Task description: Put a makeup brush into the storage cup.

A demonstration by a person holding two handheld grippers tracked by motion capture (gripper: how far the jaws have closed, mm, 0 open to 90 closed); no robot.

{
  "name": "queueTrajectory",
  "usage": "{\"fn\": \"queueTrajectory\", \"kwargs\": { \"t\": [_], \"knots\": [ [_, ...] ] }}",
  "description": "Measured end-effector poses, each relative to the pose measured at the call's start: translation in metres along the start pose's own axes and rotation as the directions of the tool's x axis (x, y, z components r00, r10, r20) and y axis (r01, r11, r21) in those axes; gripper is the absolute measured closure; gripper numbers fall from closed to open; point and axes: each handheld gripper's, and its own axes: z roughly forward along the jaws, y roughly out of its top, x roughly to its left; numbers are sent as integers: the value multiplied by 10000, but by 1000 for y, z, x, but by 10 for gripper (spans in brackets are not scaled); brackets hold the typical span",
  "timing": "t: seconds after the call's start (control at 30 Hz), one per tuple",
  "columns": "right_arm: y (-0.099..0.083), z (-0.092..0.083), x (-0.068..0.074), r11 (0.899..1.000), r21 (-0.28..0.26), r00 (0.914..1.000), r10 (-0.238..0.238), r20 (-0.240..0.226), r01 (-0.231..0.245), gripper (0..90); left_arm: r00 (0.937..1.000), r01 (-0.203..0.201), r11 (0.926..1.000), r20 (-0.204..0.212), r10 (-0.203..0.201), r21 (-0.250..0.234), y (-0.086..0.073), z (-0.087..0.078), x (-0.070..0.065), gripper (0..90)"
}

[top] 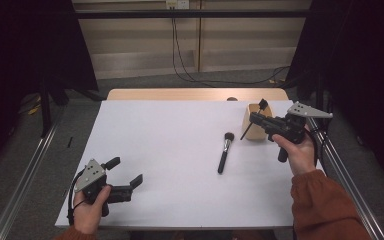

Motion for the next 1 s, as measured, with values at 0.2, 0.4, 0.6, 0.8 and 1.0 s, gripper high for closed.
{"fn": "queueTrajectory", "kwargs": {
  "t": [0.2, 0.4, 0.6, 0.8, 1.0],
  "knots": [
    [12, -3, -10, 9998, -156, 9995, -116, 280, 120, 859, 10000, -80, 10000, -3, 80, 19, -2, -1, 0, 18],
    [20, -3, -17, 9998, -164, 9984, -67, 554, 77, 859, 9999, -53, 10000, -87, 54, 45, -4, -1, 0, 18],
    [35, -1, -28, 9995, -285, 9954, -93, 953, 121, 859, 9999, 59, 9997, -115, -57, 222, -5, -2, 1, 18],
    [43, 0, -37, 9991, -391, 9916, -98, 1293, 149, 859, 9999, 10, 9998, -120, -8, 192, -5, -2, 3, 18],
    [48, 3, -50, 9977, -585, 9810, -232, 1924, 350, 858, 9999, -68, 9999, 76, 67, 155, -4, -3, 0, 18]
  ]
}}
